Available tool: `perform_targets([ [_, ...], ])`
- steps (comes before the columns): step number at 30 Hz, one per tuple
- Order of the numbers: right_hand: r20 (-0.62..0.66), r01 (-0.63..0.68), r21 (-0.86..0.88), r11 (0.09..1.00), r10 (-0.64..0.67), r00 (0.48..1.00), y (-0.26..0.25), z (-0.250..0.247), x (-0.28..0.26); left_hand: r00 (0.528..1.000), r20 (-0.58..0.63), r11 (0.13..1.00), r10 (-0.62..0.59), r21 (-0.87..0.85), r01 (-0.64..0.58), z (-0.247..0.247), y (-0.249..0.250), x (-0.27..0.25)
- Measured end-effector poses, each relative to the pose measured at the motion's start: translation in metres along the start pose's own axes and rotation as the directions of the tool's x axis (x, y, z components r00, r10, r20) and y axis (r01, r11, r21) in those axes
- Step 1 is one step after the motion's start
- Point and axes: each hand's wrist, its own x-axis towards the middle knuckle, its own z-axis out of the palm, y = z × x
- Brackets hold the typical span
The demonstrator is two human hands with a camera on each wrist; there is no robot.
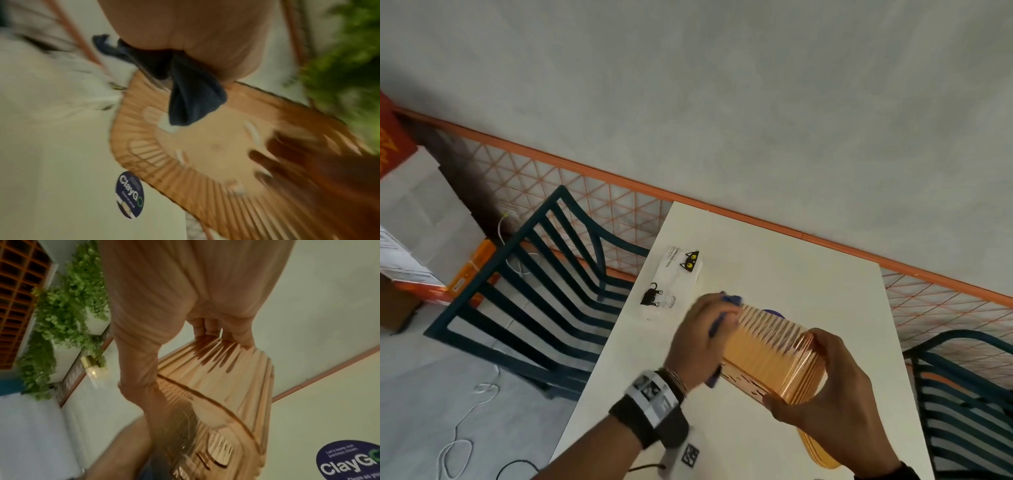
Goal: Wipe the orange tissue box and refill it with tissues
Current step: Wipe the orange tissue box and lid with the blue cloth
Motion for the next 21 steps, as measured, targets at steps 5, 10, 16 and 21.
perform_targets([
  [5, -0.023, -0.158, 0.464, 0.872, 0.191, 0.981, 0.008, -0.014, 0.004, 0.781, -0.284, 0.803, -0.556, -0.426, 0.416, -0.031, -0.034, 0.006],
  [10, 0.028, -0.256, 0.761, 0.597, 0.363, 0.931, 0.015, 0.002, 0.017, 0.680, 0.383, 0.273, -0.625, -0.709, 0.650, -0.026, -0.050, -0.021],
  [16, 0.247, -0.325, 0.888, 0.326, 0.258, 0.934, 0.005, 0.034, 0.027, 0.779, 0.556, 0.322, -0.289, -0.710, 0.626, 0.011, -0.007, -0.018],
  [21, 0.273, -0.335, 0.767, 0.547, 0.195, 0.942, 0.020, 0.018, 0.022, 0.806, 0.514, 0.587, -0.294, -0.568, 0.576, -0.003, -0.005, -0.008],
])
